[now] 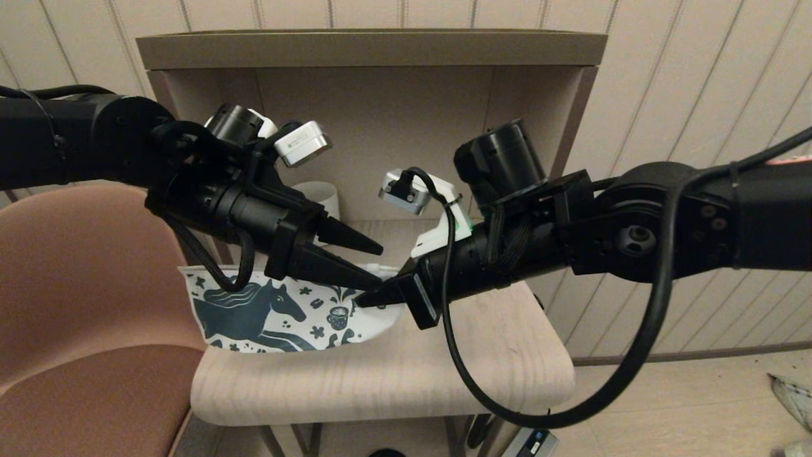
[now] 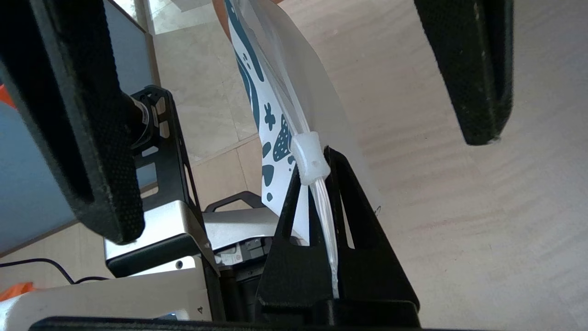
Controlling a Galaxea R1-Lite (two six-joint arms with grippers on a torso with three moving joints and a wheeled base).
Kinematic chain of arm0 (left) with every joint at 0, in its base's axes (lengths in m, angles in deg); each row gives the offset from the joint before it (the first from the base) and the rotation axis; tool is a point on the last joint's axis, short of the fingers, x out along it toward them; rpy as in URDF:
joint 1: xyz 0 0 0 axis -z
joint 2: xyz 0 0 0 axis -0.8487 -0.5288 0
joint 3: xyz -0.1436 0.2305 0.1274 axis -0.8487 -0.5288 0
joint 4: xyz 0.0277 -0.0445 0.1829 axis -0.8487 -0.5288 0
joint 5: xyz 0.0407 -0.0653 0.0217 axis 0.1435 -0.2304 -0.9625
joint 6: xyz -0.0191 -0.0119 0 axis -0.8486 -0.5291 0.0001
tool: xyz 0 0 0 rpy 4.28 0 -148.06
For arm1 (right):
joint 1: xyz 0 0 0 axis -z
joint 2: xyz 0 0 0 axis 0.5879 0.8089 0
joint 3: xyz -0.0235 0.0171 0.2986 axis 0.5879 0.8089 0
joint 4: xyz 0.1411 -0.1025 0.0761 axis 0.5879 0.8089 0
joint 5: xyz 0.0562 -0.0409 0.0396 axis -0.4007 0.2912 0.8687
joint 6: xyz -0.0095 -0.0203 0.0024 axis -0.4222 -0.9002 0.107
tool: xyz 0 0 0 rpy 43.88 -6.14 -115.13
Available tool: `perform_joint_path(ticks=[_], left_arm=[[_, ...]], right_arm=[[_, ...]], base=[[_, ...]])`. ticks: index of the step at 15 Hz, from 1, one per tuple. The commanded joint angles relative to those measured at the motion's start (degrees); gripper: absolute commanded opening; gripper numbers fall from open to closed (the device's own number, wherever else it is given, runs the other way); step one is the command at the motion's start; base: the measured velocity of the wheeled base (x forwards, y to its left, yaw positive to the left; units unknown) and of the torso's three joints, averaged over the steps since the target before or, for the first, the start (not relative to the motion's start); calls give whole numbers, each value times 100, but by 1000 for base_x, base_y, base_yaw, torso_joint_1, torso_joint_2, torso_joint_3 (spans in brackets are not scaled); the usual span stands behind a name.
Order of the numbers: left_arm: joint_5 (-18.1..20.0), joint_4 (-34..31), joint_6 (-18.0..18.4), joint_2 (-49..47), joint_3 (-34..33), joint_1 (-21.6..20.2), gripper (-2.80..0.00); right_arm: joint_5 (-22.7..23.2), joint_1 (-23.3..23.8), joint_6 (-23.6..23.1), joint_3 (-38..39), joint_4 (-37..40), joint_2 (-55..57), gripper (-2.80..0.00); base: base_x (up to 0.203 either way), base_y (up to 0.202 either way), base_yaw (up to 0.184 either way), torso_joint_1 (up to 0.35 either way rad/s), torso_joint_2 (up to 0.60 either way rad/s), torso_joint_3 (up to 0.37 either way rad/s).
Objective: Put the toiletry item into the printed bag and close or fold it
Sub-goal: Close the strorage bag and place it on the desk
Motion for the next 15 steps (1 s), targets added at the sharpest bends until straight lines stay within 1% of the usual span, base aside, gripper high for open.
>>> perform_joint_path(ticks=[1, 5, 10, 11, 15], left_arm=[[35, -40, 19, -18, -37, 1, 0], [35, 12, 55, -27, -162, -3, 0], [44, 12, 46, -35, -102, -3, 0], [44, 12, 46, -35, -102, 4, -280], [53, 21, 19, -35, -76, 5, -280]], right_arm=[[18, 7, -11, -14, 5, 6, -280], [18, 7, -2, -14, 5, -3, -280], [18, 7, 7, -49, 5, 6, -280], [18, 7, 7, -49, 5, 6, -280], [18, 7, 15, -49, 5, -3, -280]], base=[[0, 0, 0, 0, 0, 0], [0, 0, 0, 0, 0, 0], [0, 0, 0, 0, 0, 0], [0, 0, 0, 0, 0, 0], [0, 0, 0, 0, 0, 0]])
